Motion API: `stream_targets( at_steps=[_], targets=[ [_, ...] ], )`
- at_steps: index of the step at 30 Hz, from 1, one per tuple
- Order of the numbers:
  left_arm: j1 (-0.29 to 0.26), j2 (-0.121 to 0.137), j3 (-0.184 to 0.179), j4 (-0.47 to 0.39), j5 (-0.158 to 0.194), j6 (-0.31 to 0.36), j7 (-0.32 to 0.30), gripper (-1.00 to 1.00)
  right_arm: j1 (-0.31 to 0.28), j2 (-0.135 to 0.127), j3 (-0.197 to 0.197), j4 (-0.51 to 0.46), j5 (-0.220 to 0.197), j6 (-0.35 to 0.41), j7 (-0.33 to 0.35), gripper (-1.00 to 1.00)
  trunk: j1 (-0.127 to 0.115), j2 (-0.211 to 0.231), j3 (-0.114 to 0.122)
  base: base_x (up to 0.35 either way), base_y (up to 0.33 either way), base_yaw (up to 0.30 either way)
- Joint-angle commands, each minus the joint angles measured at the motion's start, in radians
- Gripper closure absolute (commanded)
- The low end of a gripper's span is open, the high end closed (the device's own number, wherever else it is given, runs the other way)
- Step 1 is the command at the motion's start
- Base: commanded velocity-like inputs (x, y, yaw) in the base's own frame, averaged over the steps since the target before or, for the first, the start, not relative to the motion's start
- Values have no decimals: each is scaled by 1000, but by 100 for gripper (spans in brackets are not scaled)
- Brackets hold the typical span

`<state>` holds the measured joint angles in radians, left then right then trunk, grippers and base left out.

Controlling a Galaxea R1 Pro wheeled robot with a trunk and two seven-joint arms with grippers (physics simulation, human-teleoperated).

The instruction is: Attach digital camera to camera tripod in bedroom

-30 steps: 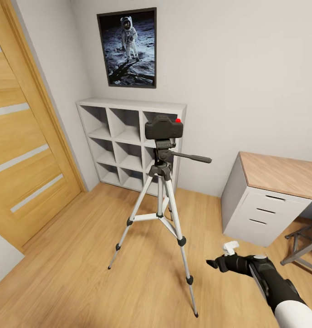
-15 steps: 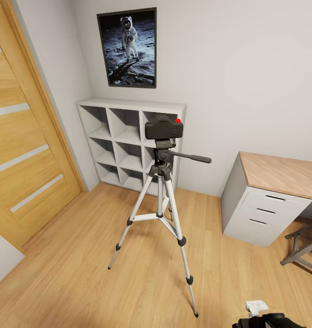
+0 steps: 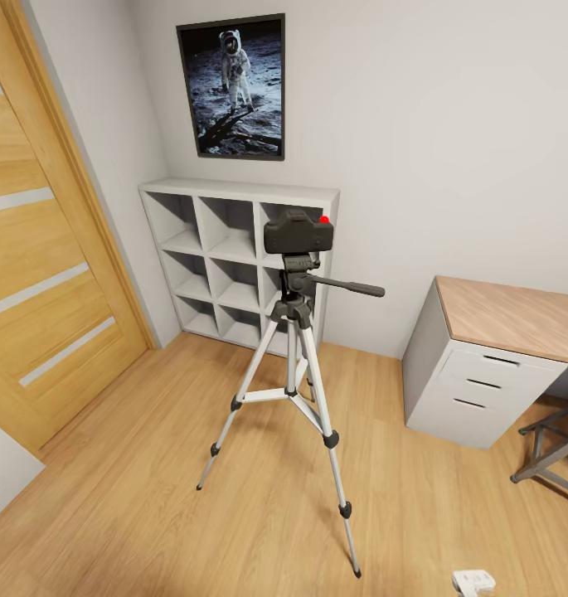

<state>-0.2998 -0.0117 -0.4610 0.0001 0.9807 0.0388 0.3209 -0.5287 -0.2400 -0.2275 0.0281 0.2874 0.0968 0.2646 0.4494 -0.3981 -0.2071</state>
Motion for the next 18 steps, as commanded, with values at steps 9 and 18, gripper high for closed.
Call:
stream_targets(
  at_steps=[9,18],
  targets=[
    [-1,2,-8,0,4,4,4,-100,77,4,-8,4,31,-2,-3,-100,1,-2,-2,0,0,0],
    [-1,2,-8,0,4,-14,5,-100,146,21,-9,5,53,-3,-5,-100,1,-2,-2,0,0,0]
  ],
)
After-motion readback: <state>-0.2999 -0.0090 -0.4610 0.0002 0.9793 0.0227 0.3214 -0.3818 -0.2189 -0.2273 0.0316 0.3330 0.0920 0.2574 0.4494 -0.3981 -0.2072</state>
